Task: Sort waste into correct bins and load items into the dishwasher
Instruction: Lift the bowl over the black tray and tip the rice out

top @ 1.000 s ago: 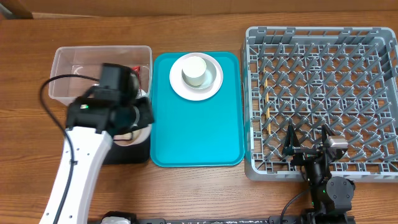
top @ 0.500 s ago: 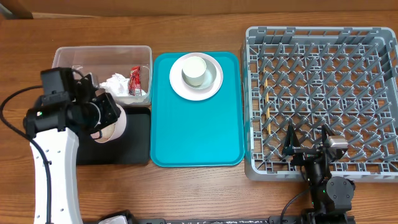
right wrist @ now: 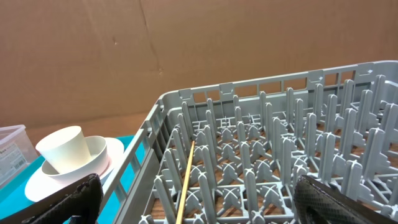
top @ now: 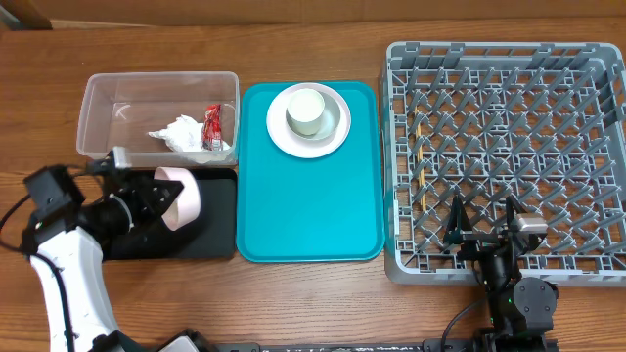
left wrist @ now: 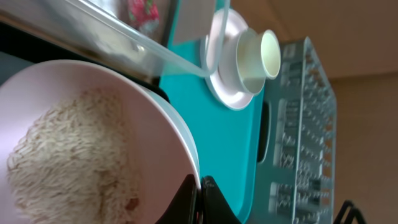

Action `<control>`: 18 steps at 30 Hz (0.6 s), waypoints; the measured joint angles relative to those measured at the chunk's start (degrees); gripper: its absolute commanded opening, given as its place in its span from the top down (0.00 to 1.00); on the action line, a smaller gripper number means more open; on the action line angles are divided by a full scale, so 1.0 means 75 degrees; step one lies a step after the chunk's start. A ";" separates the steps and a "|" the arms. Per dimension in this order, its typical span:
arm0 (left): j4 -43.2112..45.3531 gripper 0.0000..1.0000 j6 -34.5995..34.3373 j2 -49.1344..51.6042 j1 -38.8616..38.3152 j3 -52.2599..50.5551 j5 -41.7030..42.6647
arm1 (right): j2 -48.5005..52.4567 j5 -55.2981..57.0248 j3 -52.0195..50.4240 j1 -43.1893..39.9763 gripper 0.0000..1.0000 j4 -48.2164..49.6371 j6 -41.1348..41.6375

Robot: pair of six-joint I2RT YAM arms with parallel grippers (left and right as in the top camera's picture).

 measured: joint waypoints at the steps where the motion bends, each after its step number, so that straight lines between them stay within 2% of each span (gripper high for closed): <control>1: 0.0119 0.96 0.0050 0.0000 0.0198 -0.0152 0.0201 | 0.0000 0.0000 0.0000 0.0003 0.00 0.0003 0.0006; 8: 0.0565 0.96 0.0137 0.0000 0.0970 -0.0816 0.1629 | 0.0000 0.0000 0.0000 0.0003 0.00 0.0000 0.0003; 18: 0.1061 0.96 0.0157 0.0000 0.1180 -0.0880 0.2894 | 0.0000 0.0000 0.0000 0.0003 0.00 0.0000 0.0003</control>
